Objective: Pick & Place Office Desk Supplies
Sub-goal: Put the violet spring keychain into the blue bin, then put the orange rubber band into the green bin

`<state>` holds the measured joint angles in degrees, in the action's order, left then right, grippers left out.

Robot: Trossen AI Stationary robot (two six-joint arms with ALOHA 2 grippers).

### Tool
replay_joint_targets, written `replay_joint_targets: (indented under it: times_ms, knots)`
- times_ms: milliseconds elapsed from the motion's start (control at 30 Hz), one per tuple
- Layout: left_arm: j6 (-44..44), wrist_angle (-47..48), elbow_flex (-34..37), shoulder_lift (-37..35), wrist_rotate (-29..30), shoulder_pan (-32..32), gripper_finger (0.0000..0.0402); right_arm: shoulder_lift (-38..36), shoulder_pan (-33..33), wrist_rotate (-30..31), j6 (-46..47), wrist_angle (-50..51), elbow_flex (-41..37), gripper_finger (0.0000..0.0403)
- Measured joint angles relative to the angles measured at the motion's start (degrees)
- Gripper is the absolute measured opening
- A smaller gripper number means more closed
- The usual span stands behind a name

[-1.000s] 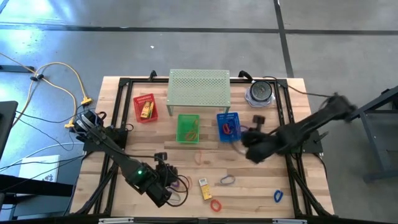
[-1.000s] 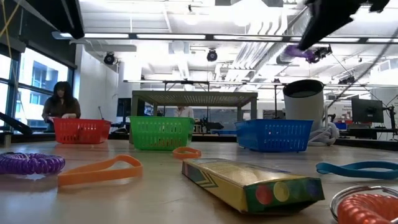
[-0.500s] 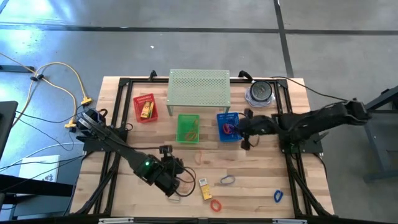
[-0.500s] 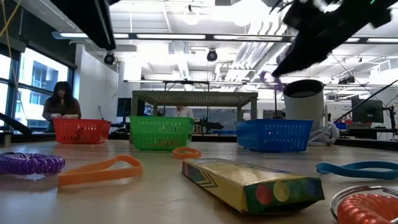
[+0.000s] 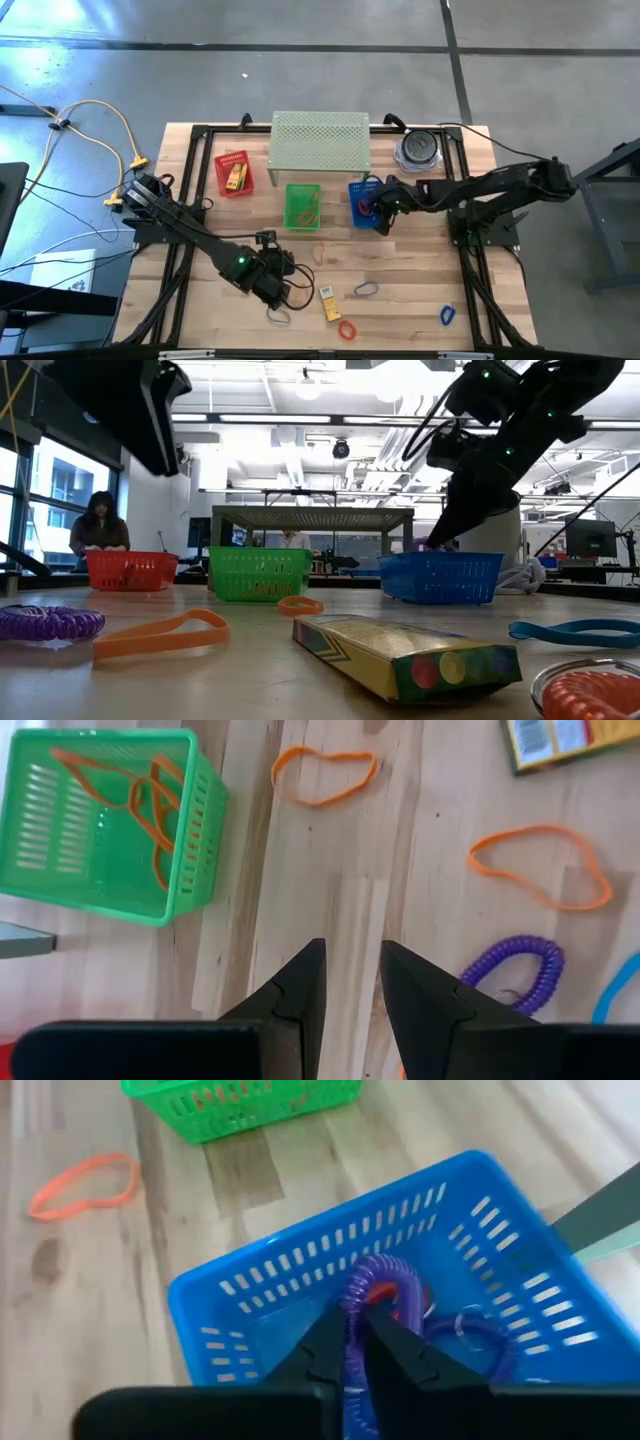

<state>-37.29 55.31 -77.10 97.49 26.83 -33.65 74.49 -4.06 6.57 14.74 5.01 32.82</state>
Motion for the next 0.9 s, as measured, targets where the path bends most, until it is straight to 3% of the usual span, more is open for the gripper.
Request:
replay_joint_targets:
  times_ms: [167, 533, 733, 900]
  knots:
    - [0.0, -1.1, 1.3, 0.0, -1.0, 0.0, 0.0091, 0.1, -0.9, -1.0, 2.1, -0.1, 0.0, 0.0069]
    - [-1.5, -3.5, 1.3, 0.0, -1.6, -0.2, 0.0091, -2.9, 0.3, -0.6, 0.6, -3.7, 2.3, 0.0224]
    - [-0.3, -4.3, 1.3, 0.0, -0.7, 0.1, 0.0091, -7.4, 5.8, -1.7, -1.4, -1.9, 5.9, 0.0239]
    - [4.8, -10.4, 1.5, 0.0, 5.1, 1.2, 0.0091, -11.3, 12.2, -2.6, -3.0, -1.4, 6.4, 0.0233]
